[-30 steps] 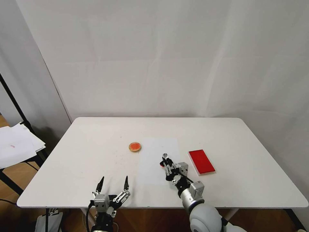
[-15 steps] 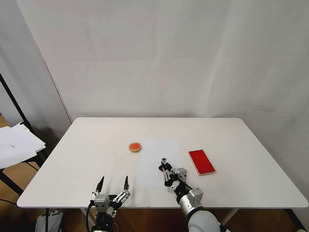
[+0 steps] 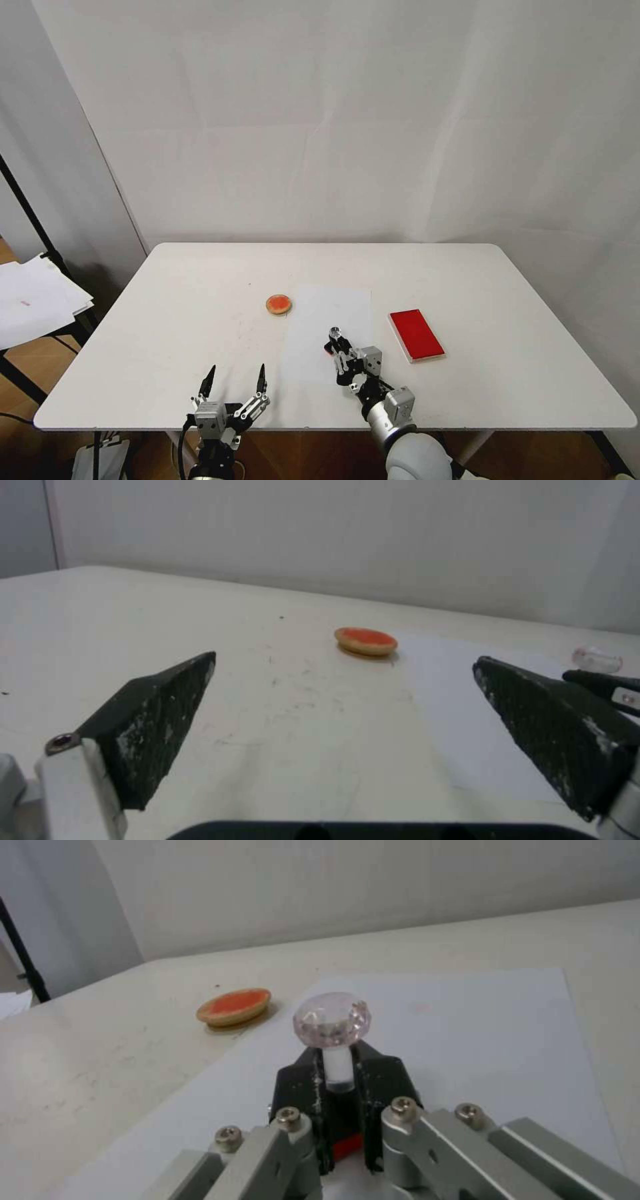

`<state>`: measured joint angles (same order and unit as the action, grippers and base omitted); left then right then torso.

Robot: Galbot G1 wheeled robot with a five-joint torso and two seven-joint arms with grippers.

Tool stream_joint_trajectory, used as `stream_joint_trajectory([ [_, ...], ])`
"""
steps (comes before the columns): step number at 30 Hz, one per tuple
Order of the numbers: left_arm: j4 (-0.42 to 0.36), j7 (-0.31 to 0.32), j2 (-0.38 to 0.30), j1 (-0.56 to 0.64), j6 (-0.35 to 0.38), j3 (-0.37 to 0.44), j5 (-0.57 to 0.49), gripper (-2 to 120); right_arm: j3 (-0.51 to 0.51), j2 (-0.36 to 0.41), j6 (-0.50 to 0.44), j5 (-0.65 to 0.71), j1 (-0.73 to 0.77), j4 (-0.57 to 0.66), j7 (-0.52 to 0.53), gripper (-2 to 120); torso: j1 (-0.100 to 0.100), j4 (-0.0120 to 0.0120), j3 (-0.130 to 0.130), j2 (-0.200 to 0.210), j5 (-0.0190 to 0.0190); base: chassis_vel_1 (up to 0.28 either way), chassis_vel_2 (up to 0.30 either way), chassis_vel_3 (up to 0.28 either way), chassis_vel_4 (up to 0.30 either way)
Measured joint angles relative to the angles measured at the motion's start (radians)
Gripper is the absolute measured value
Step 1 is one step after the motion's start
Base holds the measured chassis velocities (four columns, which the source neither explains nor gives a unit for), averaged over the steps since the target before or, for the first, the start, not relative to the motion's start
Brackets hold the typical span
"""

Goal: Pick up the stamp from the ink pad and place it onto another ink pad.

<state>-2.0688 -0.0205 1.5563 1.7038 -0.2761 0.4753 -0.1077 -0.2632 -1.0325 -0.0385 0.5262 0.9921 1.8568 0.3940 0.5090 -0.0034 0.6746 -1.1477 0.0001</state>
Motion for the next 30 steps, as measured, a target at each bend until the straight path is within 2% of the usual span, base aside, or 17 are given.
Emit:
stream_joint_trajectory([
  [4, 0.000, 0.000, 0.000, 0.000, 0.000, 0.000, 0.000, 102, 0.053, 0.014, -0.053, -0.020, -0.016, 0.072, -0.045, 7, 0.000, -0.0001, 0.000, 0.000, -0.0004, 0.000, 0.000, 0.000, 0.000],
  [8, 0.000, 0.000, 0.000, 0.000, 0.000, 0.000, 0.000, 102, 0.048, 0.022, -0.067, -0.007, -0.034, 0.091, -0.058, 7, 0.000, -0.0002, 0.000, 0.000, -0.0003, 0.000, 0.000, 0.000, 0.000],
  [17, 0.000, 0.000, 0.000, 0.000, 0.000, 0.000, 0.000, 102, -0.058, -0.006, -0.081, 0.045, -0.143, 0.008, -0.073, 7, 0.000, -0.0002, 0.000, 0.000, -0.0003, 0.000, 0.000, 0.000, 0.000],
  [23, 0.000, 0.000, 0.000, 0.000, 0.000, 0.000, 0.000, 102, -0.144, -0.035, -0.070, 0.145, -0.281, -0.072, -0.075, 7, 0.000, -0.0001, 0.000, 0.000, -0.0004, 0.000, 0.000, 0.000, 0.000],
  [30, 0.000, 0.000, 0.000, 0.000, 0.000, 0.000, 0.000, 102, -0.220, -0.093, -0.060, 0.189, -0.386, -0.175, -0.076, 7, 0.000, -0.0002, 0.000, 0.000, -0.0004, 0.000, 0.000, 0.000, 0.000],
])
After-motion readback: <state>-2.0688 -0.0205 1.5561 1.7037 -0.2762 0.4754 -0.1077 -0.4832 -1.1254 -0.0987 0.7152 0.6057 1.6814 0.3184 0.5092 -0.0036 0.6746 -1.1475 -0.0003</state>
